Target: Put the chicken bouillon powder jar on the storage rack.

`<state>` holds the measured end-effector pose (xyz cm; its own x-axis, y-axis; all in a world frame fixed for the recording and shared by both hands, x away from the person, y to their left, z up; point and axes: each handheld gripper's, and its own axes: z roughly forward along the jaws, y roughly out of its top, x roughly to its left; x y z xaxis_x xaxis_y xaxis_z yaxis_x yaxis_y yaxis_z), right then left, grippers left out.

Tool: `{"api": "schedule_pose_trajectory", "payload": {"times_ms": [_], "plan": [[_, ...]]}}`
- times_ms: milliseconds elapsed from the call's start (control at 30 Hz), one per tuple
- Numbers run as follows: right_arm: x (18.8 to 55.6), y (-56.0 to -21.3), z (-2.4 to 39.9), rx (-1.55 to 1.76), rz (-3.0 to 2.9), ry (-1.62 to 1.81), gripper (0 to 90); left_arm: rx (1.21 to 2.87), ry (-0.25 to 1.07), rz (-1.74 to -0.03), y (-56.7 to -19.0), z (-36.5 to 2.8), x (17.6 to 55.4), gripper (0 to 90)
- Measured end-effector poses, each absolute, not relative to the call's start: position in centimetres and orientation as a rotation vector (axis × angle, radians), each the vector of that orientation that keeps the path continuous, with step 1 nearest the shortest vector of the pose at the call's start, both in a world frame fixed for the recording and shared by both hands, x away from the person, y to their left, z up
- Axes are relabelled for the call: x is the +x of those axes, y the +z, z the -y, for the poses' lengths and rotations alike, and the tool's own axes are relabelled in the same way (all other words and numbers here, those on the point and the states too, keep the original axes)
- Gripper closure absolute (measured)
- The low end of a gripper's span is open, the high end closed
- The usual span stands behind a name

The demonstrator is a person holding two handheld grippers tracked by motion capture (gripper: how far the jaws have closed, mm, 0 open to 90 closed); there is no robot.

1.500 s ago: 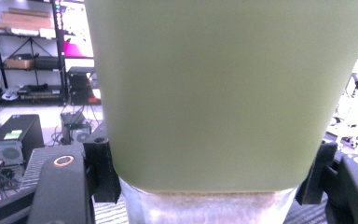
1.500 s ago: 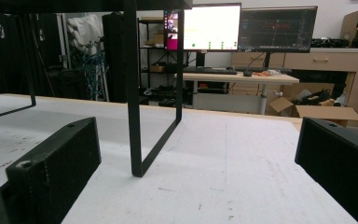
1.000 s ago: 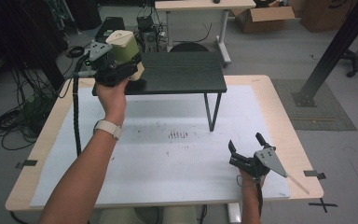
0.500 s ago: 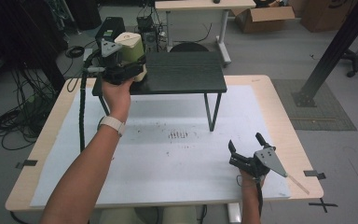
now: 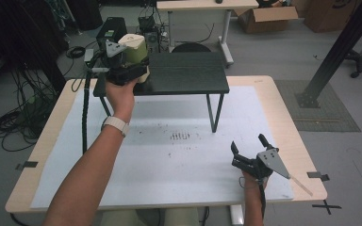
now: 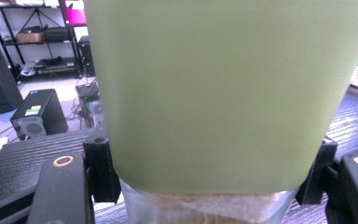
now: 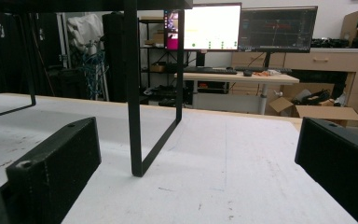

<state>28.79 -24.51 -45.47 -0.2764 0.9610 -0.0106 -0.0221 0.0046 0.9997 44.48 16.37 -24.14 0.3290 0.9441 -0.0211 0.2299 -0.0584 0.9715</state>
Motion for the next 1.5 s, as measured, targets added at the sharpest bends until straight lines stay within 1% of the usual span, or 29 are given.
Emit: {"api": "schedule_pose_trajectory", "payload": {"times_ms": [400, 500, 533, 667, 733, 1033, 1067, 1233, 1500], "plan": [[28.8, -45.5, 24.5, 1.041, -1.400, 1.416, 0.0, 1.531, 0.849, -1.102, -24.3, -16.4, 44.4, 29.0], [28.8, -45.5, 24.5, 1.041, -1.401, 1.415, 0.0, 1.536, 0.843, -1.099, -24.3, -16.4, 44.4, 26.1], [28.8, -45.5, 24.5, 1.041, -1.400, 1.414, 0.0, 1.535, 0.838, -1.098, -24.3, -16.4, 44.4, 22.9], [28.8, -45.5, 24.5, 1.041, -1.402, 1.414, 0.0, 1.517, 0.818, -1.102, -24.3, -16.5, 44.4, 15.3], [28.8, -45.5, 24.5, 1.041, -1.401, 1.414, 0.0, 1.503, 0.816, -1.096, -24.3, -16.7, 44.3, 12.8], [28.8, -45.5, 24.5, 1.043, -1.403, 1.413, 0.0, 1.476, 0.797, -1.068, -24.1, -17.3, 43.9, 6.5], [28.8, -45.5, 24.5, 1.043, -1.404, 1.413, 0.0, 1.480, 0.803, -1.063, -24.1, -17.4, 43.7, 2.6], [28.8, -45.5, 24.5, 1.044, -1.405, 1.413, 0.0, 1.490, 0.825, -1.036, -23.9, -17.5, 43.2, 0.3], [28.9, -45.4, 24.5, 1.046, -1.406, 1.413, 0.0, 1.493, 0.864, -0.991, -23.3, -17.4, 42.1, 0.3]]}}
